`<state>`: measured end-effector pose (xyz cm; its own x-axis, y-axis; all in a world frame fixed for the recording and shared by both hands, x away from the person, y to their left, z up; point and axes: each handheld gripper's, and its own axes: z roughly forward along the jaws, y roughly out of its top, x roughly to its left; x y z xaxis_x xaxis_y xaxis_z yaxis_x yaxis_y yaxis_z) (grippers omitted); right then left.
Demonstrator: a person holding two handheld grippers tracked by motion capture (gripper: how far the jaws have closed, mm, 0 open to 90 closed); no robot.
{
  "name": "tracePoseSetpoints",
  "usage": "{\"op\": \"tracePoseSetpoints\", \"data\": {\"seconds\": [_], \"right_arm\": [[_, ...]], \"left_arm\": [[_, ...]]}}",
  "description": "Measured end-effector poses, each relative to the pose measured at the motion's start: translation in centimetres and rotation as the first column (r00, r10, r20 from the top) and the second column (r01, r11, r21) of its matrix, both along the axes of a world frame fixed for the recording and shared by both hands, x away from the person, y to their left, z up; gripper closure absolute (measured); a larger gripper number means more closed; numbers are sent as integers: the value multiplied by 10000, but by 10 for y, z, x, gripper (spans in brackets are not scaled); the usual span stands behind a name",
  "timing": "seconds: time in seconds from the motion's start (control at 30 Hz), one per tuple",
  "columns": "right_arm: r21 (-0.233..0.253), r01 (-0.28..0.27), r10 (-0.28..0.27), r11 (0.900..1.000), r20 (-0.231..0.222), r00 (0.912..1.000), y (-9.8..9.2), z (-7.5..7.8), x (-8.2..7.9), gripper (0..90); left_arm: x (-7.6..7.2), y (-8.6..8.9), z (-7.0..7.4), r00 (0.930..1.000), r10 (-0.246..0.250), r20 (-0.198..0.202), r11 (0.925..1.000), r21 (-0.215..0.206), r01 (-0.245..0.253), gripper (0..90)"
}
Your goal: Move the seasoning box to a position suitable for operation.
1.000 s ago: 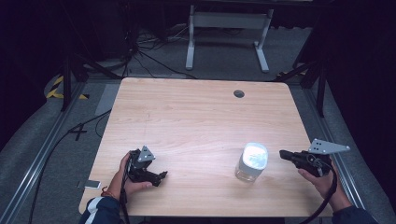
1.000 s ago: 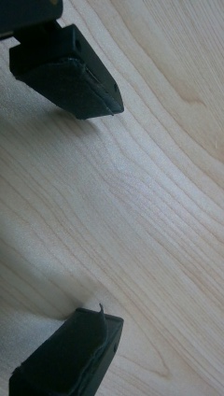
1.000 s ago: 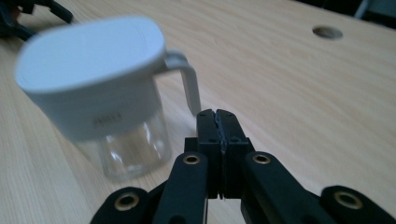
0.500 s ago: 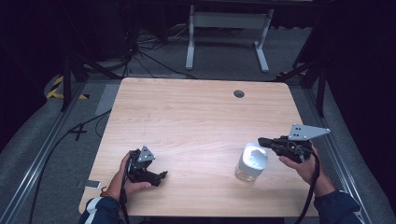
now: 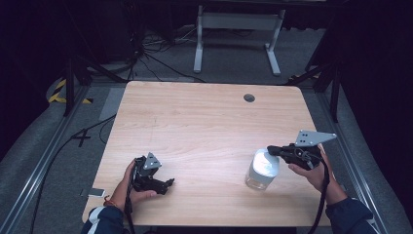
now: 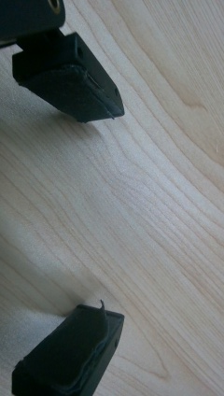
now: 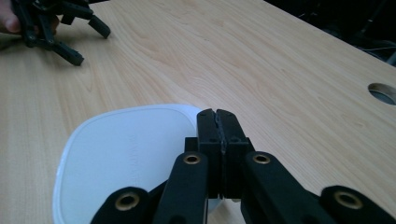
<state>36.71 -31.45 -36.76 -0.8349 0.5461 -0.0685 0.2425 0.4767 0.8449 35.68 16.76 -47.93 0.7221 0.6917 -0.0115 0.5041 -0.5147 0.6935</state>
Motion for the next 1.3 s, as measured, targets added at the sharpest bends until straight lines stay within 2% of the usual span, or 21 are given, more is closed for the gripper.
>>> {"op": "tracePoseSetpoints", "data": {"seconds": [0.07,0.13,0.23,0.3,0.43,0.5,0.57,0.6,0.67,0.7,0.73,0.8,0.87,0.9,0.97,1.0,1.03,1.07,1.1,1.17,1.3], "right_arm": [[-25,30,-29,10000,47,10000,0,0,0,900],[75,62,-62,10000,86,9999,-1,-1,0,900],[92,79,-80,9999,98,9999,-1,-2,0,900],[67,90,-91,9999,128,9999,-1,-1,0,900],[137,163,-166,9998,181,9997,-2,-3,1,900],[144,230,-232,9996,189,9996,-2,-2,1,900],[180,241,-244,9995,178,9995,-3,-3,1,900],[185,263,-266,9995,172,9995,-3,-3,1,900],[188,273,-277,9995,180,9995,-2,-3,1,900],[188,273,-277,9995,180,9995,-2,-3,1,900],[171,267,-270,9995,192,9995,-2,-3,2,900],[184,274,-278,9995,176,9995,-3,-3,2,900],[175,285,-288,9994,183,9994,-3,-3,2,900],[185,286,-290,9994,177,9994,-3,-3,2,900],[197,307,-310,9993,181,9994,-3,-3,2,900],[178,319,-323,9993,211,9993,-3,-4,3,900],[175,353,-356,9992,166,9992,-3,-4,3,900],[182,404,-406,9990,135,9991,-3,-4,4,900],[140,412,-414,9991,175,9990,-3,-5,4,900],[150,413,-415,9990,149,9990,-4,-6,5,900],[145,448,-450,9989,157,9989,-5,-7,6,900]], "left_arm": [[0,0,2,10000,0,-69,10000,37,0,81],[-1,-2,3,9999,147,27,9998,-100,-147,172],[-2,-8,7,9999,-160,67,9999,23,160,256],[-3,-14,11,9986,-481,236,9987,-162,485,315],[-6,-31,22,9871,-1545,420,9865,-493,1565,582],[-7,-43,27,9748,-2167,525,9736,-620,2198,691],[-8,-57,34,9565,-2803,810,9558,-687,2859,779],[-9,-66,39,9432,-3189,935,9419,-797,3263,825],[-11,-83,47,9189,-3782,1121,9194,-707,3870,884],[-11,-83,47,9189,-3782,1121,9194,-707,3870,895],[-12,-97,52,9029,-4131,1194,9044,-629,4221,895],[-14,-116,60,8785,-4562,1419,8821,-580,4674,896],[-16,-133,68,8556,-4904,1656,8599,-673,5059,897],[-17,-141,71,8479,-5002,1758,8527,-704,5177,897],[-19,-155,77,8381,-5099,1939,8405,-949,5334,898],[-19,-163,79,8296,-5209,2009,8324,-955,5458,898],[-19,-170,80,8230,-5325,1977,8259,-916,5564,898],[-18,-175,80,8180,-5399,1986,8244,-718,5615,898],[-17,-178,79,8166,-5412,2008,8233,-709,5631,899],[-14,-185,76,8219,-5381,1871,8246,-853,5593,899],[-9,-192,79,8237,-5340,1907,8231,-1053,5580,899]]}}
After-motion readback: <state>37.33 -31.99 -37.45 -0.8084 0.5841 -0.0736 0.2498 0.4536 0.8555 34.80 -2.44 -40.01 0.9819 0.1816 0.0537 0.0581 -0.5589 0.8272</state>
